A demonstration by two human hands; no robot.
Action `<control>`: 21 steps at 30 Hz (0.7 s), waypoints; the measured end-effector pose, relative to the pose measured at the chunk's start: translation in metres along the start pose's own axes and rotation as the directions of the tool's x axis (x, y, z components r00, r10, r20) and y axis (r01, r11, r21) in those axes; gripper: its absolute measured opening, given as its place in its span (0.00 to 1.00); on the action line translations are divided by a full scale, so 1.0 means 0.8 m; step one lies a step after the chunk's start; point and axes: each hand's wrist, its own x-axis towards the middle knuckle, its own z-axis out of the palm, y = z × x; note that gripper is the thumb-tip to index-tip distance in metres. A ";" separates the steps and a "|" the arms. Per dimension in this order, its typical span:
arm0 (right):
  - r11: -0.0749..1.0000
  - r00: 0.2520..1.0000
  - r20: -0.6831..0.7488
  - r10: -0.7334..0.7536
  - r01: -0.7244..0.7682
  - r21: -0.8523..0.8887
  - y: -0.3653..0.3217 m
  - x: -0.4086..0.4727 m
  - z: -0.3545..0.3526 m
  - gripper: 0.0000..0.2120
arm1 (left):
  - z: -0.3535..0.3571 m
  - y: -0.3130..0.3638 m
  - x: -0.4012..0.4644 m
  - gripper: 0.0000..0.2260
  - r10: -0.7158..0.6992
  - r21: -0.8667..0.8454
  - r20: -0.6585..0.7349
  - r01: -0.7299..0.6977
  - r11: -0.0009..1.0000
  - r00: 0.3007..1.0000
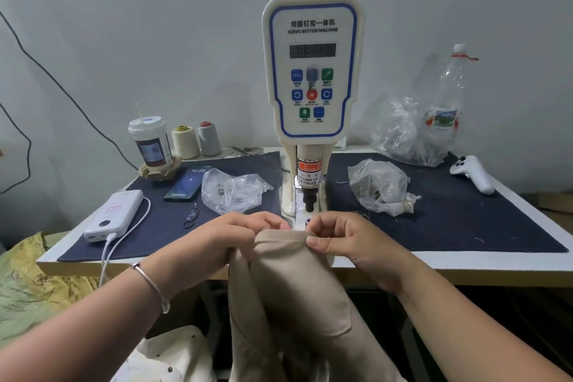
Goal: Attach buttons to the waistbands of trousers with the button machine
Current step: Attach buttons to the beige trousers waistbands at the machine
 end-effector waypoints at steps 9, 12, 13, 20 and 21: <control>0.876 0.682 -0.728 -0.070 -0.307 -0.373 0.066 0.027 -0.105 0.08 | -0.056 -0.041 0.028 0.13 -0.285 -0.246 -0.197 0.235 0.941 0.938; 0.695 0.604 -0.770 -0.206 -0.463 -0.550 0.083 0.049 -0.150 0.11 | -0.068 -0.047 0.038 0.08 -0.306 -0.234 -0.271 0.246 0.941 0.913; 0.632 0.626 -0.758 -0.183 -0.516 -0.578 0.087 0.059 -0.160 0.11 | -0.069 -0.049 0.044 0.09 -0.277 -0.178 -0.284 0.233 0.956 0.918; 0.282 0.718 -0.688 0.105 -0.685 -0.672 0.098 0.118 -0.194 0.11 | -0.066 -0.079 0.084 0.15 -0.219 -0.119 -0.283 0.192 0.974 0.934; 0.251 0.715 -0.688 0.124 -0.693 -0.676 0.097 0.122 -0.196 0.11 | -0.068 -0.082 0.087 0.15 -0.226 -0.140 -0.285 0.192 0.971 0.932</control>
